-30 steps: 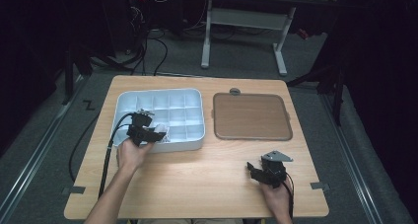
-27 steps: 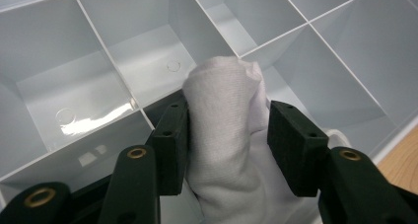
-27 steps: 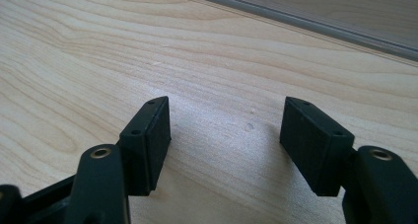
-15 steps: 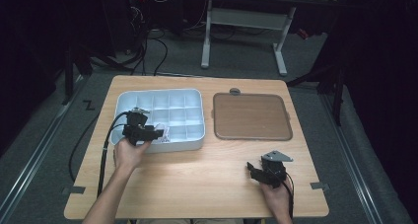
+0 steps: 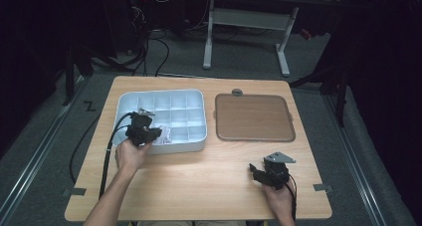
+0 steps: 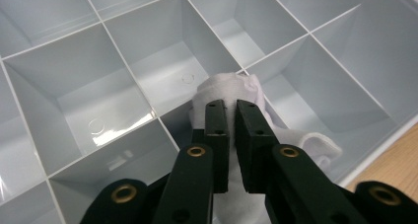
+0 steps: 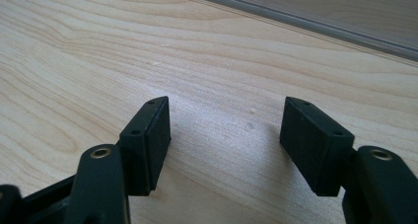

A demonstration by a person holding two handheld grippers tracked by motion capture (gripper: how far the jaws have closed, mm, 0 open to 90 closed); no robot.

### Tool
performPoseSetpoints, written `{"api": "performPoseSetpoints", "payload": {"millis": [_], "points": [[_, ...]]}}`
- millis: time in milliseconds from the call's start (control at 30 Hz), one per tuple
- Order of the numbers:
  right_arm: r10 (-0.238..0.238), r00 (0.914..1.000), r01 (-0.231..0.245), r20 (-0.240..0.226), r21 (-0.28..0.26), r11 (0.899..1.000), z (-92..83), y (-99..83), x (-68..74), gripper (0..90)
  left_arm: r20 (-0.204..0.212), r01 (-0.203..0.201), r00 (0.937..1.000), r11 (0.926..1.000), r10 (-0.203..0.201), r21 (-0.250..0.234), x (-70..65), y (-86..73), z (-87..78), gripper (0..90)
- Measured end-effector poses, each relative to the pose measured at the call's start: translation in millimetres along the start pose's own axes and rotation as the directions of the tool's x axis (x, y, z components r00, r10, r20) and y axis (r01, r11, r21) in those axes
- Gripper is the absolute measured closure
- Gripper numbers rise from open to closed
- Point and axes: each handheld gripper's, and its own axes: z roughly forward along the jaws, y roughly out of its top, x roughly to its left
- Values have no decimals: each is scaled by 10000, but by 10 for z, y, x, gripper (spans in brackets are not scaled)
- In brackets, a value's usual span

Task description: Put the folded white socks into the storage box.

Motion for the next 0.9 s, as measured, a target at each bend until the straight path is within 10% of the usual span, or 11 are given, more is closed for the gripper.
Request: {"api": "performPoseSetpoints", "payload": {"millis": [900], "points": [[26, 10000, -26, -4, -2, 10000, -3, -3, 3, 367, -194, -326, 9992, 9946, 346, 986, 115, -132, 191, 874]]}}
